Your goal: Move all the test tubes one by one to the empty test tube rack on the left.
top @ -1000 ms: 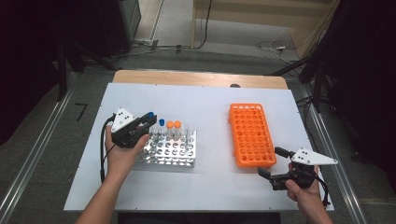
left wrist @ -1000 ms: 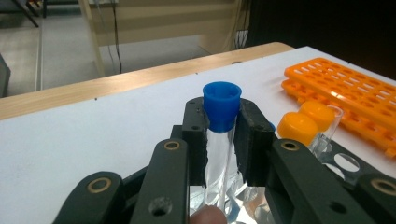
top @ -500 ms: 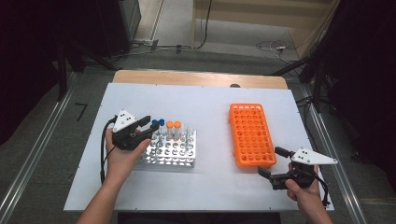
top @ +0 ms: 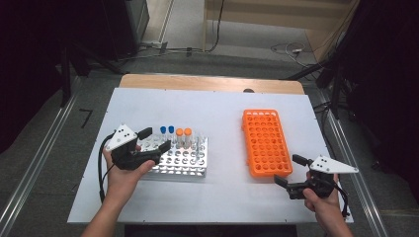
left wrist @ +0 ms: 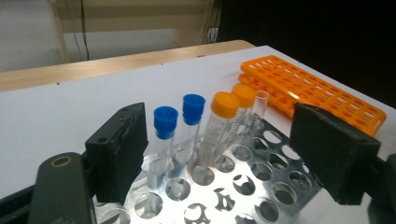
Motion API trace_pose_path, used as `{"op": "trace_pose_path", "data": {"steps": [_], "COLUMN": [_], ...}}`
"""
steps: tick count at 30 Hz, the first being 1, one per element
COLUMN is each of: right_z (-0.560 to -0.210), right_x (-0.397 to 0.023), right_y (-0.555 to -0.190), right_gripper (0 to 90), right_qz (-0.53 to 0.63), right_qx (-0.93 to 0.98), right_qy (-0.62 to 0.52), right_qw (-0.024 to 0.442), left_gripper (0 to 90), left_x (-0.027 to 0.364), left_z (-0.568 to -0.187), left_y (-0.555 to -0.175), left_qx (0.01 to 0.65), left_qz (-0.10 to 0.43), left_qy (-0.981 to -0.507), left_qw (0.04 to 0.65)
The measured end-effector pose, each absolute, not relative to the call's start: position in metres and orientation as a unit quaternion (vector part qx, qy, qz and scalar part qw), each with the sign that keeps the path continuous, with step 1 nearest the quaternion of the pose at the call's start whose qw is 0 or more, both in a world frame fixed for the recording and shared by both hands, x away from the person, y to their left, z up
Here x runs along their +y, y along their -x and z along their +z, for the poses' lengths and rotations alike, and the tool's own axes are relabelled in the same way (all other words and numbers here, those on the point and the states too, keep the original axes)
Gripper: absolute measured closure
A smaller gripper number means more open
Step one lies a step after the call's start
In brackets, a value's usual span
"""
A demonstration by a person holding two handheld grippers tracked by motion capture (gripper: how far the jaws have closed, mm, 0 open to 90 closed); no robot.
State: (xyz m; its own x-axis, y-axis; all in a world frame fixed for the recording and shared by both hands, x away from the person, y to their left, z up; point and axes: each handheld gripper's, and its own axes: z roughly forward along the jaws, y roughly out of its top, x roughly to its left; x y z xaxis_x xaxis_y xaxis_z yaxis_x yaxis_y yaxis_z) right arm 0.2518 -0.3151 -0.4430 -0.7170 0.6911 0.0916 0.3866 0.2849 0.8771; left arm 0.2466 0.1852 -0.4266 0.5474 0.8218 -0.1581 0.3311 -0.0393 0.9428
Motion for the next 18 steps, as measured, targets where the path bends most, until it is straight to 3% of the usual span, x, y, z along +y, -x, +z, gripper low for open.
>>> {"op": "trace_pose_path", "data": {"steps": [8, 18], "right_z": [-0.445, -0.447], "right_x": [-0.323, -0.337], "right_y": [-0.255, -0.259], "right_gripper": [0.0, 0.0], "right_qz": [0.493, 0.497], "right_qx": [0.780, 0.771], "right_qy": [-0.350, -0.361], "right_qw": [0.161, 0.170], "left_gripper": [7.9, 2.0], "left_x": [0.186, 0.196], "left_z": [-0.426, -0.436], "left_y": [-0.229, -0.213], "left_qx": [0.405, 0.392], "left_qz": [0.216, 0.203], "left_qy": [-0.689, -0.689], "left_qw": [0.561, 0.575]}}
